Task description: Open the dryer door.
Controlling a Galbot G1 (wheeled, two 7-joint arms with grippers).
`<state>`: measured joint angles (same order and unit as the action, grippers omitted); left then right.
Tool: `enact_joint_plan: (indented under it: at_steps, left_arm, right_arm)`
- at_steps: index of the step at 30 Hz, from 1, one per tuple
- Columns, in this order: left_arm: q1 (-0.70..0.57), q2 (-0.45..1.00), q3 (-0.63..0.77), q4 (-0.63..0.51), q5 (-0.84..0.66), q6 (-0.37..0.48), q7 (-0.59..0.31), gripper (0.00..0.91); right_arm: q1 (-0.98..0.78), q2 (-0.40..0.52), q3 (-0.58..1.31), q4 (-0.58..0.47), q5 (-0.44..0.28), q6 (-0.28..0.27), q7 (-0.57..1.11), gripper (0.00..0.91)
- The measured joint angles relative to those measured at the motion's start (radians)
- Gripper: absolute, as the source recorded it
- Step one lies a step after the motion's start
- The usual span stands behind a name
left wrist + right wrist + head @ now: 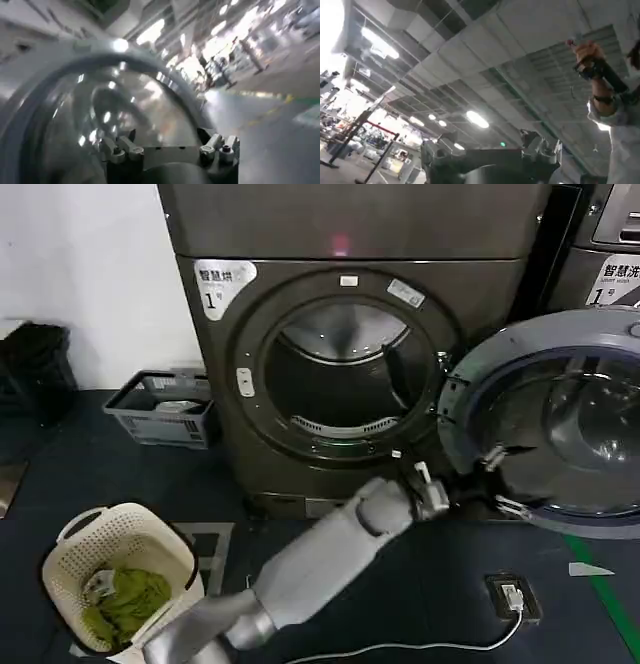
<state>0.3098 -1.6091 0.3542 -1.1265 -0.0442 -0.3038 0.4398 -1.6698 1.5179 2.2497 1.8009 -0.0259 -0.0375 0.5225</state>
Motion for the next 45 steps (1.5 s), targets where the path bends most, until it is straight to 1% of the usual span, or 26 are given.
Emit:
enact_joint_plan:
  at_steps: [7, 11, 16, 18, 23, 25, 30, 32, 36, 40, 43, 45]
  left_arm:
    - [0.056, 0.013, 0.059, -0.164, -0.042, -0.001, 0.014, 0.907]
    - [0.087, 0.142, 0.081, -0.263, -0.035, -0.018, 0.024, 0.907]
    - [0.116, 0.311, 0.101, -0.381, -0.009, -0.089, 0.048, 0.907]
    - [0.122, 0.371, 0.109, -0.421, 0.016, -0.133, 0.058, 0.907]
    - [0.117, 0.517, 0.135, -0.495, 0.114, -0.28, 0.105, 0.907]
    - [0.119, 0.572, 0.148, -0.517, 0.148, -0.327, 0.107, 0.907]
    - [0.137, 0.746, 0.169, -0.571, 0.316, -0.476, 0.103, 0.907]
    - [0.142, 0.819, 0.168, -0.588, 0.365, -0.519, 0.102, 0.907]
    - [0.168, 0.956, 0.136, -0.621, 0.446, -0.521, 0.118, 0.907]
    - [0.223, 1.098, 0.052, -0.648, 0.545, -0.521, 0.116, 0.907]
    - [0.298, 1.196, -0.056, -0.665, 0.607, -0.522, 0.115, 0.907]
    - [0.374, 1.255, -0.155, -0.669, 0.653, -0.522, 0.114, 0.907]
  right_arm:
    - [0.003, -0.011, -0.024, -0.015, 0.043, 0.006, -0.034, 0.907]
    - [0.007, -0.021, -0.036, -0.021, 0.067, 0.006, -0.059, 0.907]
    - [0.001, -0.038, -0.052, -0.035, 0.077, 0.008, -0.068, 0.907]
    - [0.0, -0.046, -0.058, -0.041, 0.08, 0.011, -0.071, 0.907]
    - [0.0, -0.066, -0.076, -0.054, 0.087, 0.014, -0.081, 0.907]
    - [0.001, -0.074, -0.086, -0.056, 0.087, 0.016, -0.085, 0.907]
    - [0.002, -0.09, -0.117, -0.068, 0.094, 0.019, -0.088, 0.907]
    - [0.002, -0.1, -0.134, -0.072, 0.1, 0.023, -0.088, 0.907]
    - [0.009, -0.11, -0.156, -0.079, 0.102, 0.034, -0.089, 0.907]
    - [0.018, -0.115, -0.184, -0.08, 0.125, 0.034, -0.092, 0.907]
    - [0.022, -0.118, -0.202, -0.079, 0.137, 0.047, -0.093, 0.907]
    - [0.022, -0.118, -0.21, -0.076, 0.149, 0.056, -0.094, 0.907]
